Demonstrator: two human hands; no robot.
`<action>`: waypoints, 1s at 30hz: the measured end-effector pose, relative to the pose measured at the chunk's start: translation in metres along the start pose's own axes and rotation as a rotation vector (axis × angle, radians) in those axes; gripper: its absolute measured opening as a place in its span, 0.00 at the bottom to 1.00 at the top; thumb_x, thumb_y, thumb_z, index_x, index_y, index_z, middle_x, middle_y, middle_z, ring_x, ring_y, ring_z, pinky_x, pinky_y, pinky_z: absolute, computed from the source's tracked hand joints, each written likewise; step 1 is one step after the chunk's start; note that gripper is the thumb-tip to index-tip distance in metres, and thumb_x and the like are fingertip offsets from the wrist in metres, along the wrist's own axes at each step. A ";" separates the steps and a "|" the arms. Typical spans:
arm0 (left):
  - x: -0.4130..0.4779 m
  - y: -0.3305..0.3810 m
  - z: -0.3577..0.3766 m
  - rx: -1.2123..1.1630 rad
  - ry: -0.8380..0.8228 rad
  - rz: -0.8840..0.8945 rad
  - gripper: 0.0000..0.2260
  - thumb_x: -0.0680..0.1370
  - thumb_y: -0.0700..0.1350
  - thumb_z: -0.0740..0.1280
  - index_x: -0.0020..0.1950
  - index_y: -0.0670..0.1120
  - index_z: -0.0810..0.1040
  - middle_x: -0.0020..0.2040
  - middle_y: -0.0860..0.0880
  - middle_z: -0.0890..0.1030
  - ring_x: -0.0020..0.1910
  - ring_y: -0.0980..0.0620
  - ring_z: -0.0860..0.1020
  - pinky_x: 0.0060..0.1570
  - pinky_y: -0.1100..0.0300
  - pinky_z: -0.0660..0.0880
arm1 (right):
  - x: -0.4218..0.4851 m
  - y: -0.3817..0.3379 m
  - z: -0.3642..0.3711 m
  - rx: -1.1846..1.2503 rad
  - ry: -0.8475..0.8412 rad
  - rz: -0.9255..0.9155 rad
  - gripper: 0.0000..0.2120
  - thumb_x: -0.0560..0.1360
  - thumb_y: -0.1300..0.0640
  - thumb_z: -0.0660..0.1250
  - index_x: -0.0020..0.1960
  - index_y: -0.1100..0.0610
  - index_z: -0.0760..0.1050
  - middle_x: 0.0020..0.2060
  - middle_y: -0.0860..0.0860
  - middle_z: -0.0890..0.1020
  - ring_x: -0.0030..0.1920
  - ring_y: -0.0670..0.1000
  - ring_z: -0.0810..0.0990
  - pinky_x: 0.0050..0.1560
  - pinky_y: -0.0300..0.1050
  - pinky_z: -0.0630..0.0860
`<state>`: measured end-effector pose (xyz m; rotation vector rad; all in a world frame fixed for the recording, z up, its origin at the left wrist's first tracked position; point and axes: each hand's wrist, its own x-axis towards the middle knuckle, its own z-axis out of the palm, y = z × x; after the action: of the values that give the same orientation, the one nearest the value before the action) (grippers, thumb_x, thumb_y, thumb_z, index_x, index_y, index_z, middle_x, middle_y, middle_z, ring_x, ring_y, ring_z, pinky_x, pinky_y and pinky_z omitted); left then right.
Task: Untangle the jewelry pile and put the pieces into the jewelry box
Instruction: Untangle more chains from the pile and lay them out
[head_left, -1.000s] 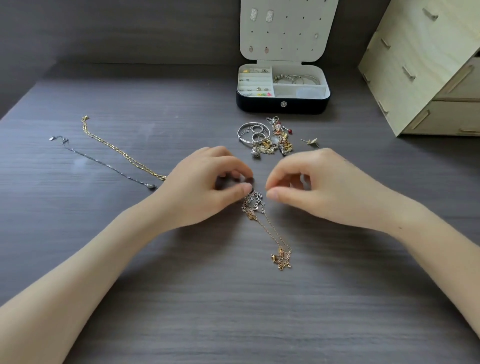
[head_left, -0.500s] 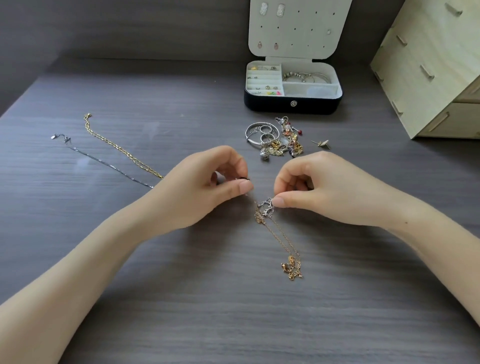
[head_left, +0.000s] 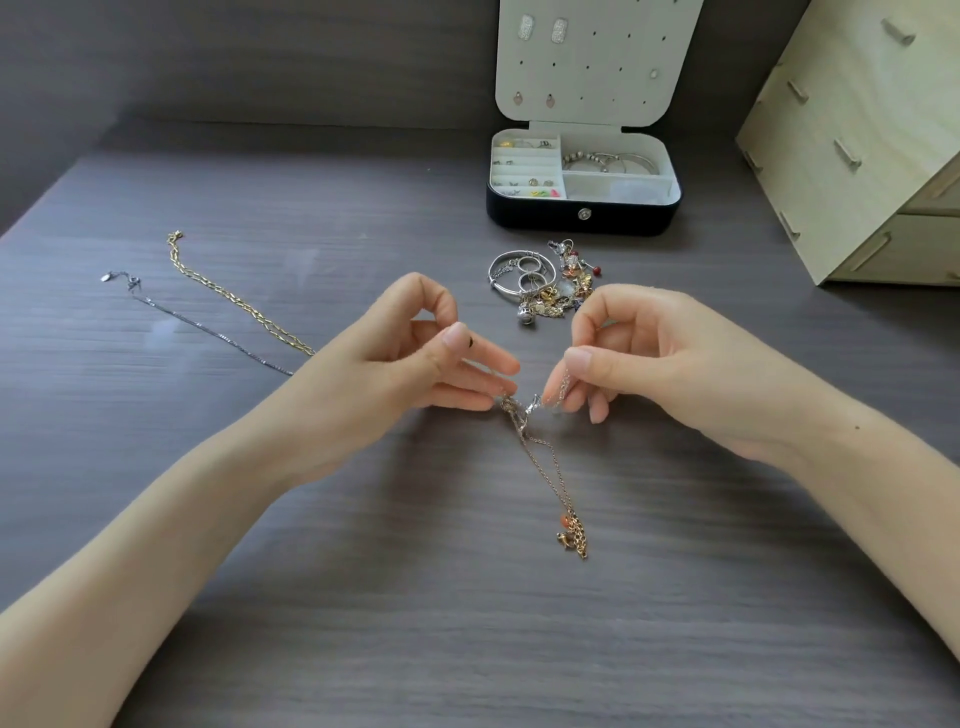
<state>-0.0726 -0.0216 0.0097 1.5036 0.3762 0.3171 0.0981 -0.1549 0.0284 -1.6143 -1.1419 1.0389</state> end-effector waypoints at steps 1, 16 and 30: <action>0.000 0.000 0.003 -0.016 0.026 -0.010 0.09 0.79 0.45 0.60 0.46 0.43 0.61 0.47 0.41 0.83 0.48 0.42 0.83 0.48 0.53 0.80 | 0.001 0.001 0.000 0.011 0.011 0.005 0.06 0.77 0.65 0.63 0.42 0.60 0.69 0.38 0.58 0.85 0.35 0.48 0.81 0.35 0.41 0.77; 0.007 -0.007 0.018 -0.269 0.138 -0.073 0.07 0.76 0.47 0.57 0.45 0.46 0.60 0.41 0.41 0.83 0.40 0.42 0.79 0.33 0.62 0.75 | 0.004 0.012 0.002 -0.173 0.180 -0.042 0.04 0.77 0.61 0.64 0.48 0.52 0.71 0.35 0.51 0.82 0.29 0.47 0.76 0.31 0.34 0.70; 0.008 0.000 0.020 -0.412 0.142 -0.111 0.06 0.75 0.46 0.57 0.44 0.45 0.62 0.39 0.42 0.82 0.37 0.42 0.82 0.30 0.63 0.73 | -0.005 0.015 0.015 -0.736 0.142 -0.207 0.15 0.63 0.36 0.68 0.45 0.43 0.75 0.40 0.39 0.75 0.43 0.36 0.69 0.43 0.30 0.64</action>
<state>-0.0571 -0.0360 0.0095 1.0556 0.4737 0.3890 0.0865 -0.1594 0.0107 -2.0209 -1.6649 0.3620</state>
